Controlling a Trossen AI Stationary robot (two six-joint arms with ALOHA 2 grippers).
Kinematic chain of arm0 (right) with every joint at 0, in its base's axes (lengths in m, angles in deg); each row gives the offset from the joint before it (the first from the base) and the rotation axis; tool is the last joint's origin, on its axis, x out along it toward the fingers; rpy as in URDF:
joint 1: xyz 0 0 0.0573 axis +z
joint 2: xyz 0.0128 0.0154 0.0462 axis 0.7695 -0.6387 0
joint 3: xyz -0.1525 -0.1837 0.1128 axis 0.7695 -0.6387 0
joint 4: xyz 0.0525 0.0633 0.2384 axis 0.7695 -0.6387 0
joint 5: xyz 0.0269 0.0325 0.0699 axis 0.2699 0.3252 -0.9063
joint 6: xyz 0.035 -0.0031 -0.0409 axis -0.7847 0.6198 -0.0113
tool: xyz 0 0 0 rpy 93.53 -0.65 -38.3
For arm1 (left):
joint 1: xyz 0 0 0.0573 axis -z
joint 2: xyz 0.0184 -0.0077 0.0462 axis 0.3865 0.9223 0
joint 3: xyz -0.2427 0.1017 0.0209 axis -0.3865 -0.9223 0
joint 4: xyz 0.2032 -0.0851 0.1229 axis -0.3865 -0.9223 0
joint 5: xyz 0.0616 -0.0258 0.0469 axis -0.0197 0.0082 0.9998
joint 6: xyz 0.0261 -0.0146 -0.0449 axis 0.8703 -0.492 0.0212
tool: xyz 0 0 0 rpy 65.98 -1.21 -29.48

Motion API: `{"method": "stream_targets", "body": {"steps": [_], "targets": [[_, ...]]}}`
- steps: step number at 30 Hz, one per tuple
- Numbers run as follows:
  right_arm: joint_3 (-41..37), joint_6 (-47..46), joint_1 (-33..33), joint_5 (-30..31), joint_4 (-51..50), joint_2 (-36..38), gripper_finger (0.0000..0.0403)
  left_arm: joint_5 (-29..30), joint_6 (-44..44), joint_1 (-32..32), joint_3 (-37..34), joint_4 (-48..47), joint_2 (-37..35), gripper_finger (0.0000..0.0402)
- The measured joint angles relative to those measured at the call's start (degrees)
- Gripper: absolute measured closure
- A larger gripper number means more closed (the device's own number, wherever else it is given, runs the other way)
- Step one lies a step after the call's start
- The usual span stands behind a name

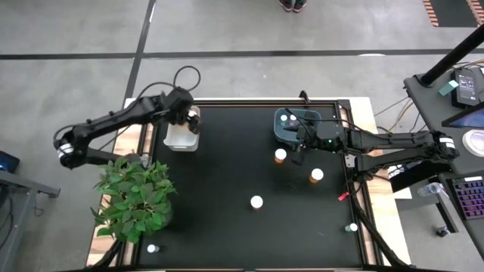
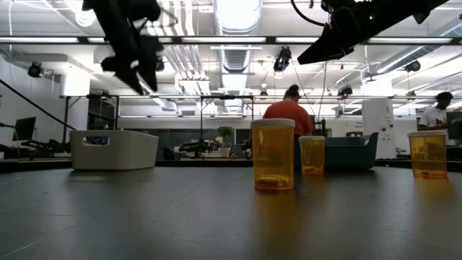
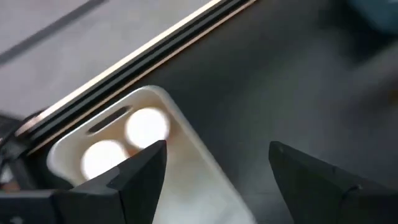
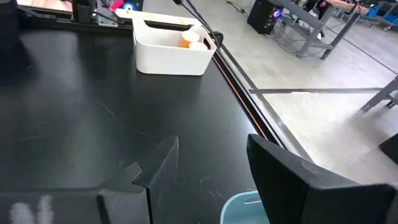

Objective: Pick and place medicine bottles into bin by pill shape (circle, oval)
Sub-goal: Move the potted plant to the center of the table

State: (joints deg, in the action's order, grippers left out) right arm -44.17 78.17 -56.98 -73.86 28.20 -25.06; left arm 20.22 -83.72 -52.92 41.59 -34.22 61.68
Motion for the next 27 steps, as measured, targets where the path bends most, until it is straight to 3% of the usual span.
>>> {"method": "stream_targets", "body": {"steps": [22,27], "targets": [[-0.4,-0.6,0.0,0.0,0.1,0.0,0.0218,-2.0,-10.4,21.3,22.0,0.9,-7.1,0.0136],[-0.4,0.1,0.0,0.0,0.1,0.0,0.0218,-10.6,-12.0,29.2,24.1,11.2,-5.9,0.0136]]}}
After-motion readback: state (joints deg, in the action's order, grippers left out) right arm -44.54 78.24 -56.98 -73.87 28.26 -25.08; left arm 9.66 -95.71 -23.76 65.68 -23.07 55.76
